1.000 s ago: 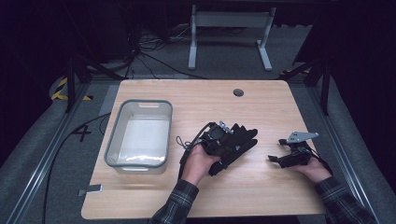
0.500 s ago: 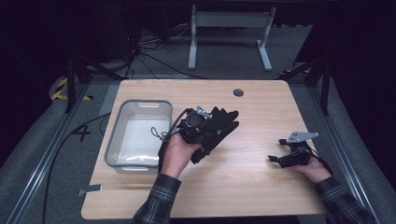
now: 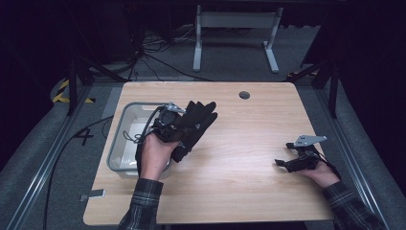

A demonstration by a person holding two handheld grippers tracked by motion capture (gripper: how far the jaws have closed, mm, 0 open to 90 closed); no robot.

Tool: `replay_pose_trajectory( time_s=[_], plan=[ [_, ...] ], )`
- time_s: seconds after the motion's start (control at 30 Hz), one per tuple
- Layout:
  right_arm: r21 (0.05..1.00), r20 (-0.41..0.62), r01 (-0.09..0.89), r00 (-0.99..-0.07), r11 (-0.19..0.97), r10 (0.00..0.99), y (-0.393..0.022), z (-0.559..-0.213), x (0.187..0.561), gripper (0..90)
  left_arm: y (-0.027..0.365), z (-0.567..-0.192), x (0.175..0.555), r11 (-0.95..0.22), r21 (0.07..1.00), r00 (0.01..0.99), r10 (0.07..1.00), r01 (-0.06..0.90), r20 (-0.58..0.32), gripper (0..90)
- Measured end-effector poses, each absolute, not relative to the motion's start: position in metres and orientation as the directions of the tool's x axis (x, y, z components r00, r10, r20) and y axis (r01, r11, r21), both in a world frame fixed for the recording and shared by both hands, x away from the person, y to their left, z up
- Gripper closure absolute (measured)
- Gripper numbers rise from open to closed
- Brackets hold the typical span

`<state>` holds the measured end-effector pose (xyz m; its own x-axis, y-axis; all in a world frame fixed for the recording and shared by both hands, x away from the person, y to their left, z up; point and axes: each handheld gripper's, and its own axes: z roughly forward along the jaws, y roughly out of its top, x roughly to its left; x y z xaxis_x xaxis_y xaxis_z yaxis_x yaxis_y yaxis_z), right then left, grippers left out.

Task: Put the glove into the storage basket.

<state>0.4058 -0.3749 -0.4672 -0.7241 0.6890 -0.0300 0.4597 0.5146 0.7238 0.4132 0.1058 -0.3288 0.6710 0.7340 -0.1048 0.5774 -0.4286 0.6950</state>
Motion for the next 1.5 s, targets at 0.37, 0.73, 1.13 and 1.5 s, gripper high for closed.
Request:
replay_pose_trajectory(
  time_s=[0.37, 0.73, 1.13, 1.5],
  plan=[
    [0.724, -0.03, 0.462, -0.721, 0.512, 0.692, -0.375, -0.467, 0.406, 9.5, 0.147, -0.33, 0.41, -0.372, 0.699, 0.607, 0.787, 0.61, -0.111, 72.0],
    [0.725, -0.029, 0.465, -0.717, 0.509, 0.697, -0.375, -0.467, 0.406, 9.5, 0.179, -0.339, 0.411, -0.318, 0.695, 0.541, 0.832, 0.645, -0.122, 72.0],
    [0.724, -0.028, 0.469, -0.712, 0.505, 0.702, -0.375, -0.467, 0.406, 9.4, 0.203, -0.371, 0.42, -0.28, 0.667, 0.495, 0.855, 0.691, -0.154, 71.9],
    [0.724, -0.027, 0.472, -0.709, 0.503, 0.705, -0.375, -0.467, 0.406, 9.2, 0.207, -0.396, 0.435, -0.287, 0.61, 0.47, 0.867, 0.739, -0.162, 71.8]
  ],
)
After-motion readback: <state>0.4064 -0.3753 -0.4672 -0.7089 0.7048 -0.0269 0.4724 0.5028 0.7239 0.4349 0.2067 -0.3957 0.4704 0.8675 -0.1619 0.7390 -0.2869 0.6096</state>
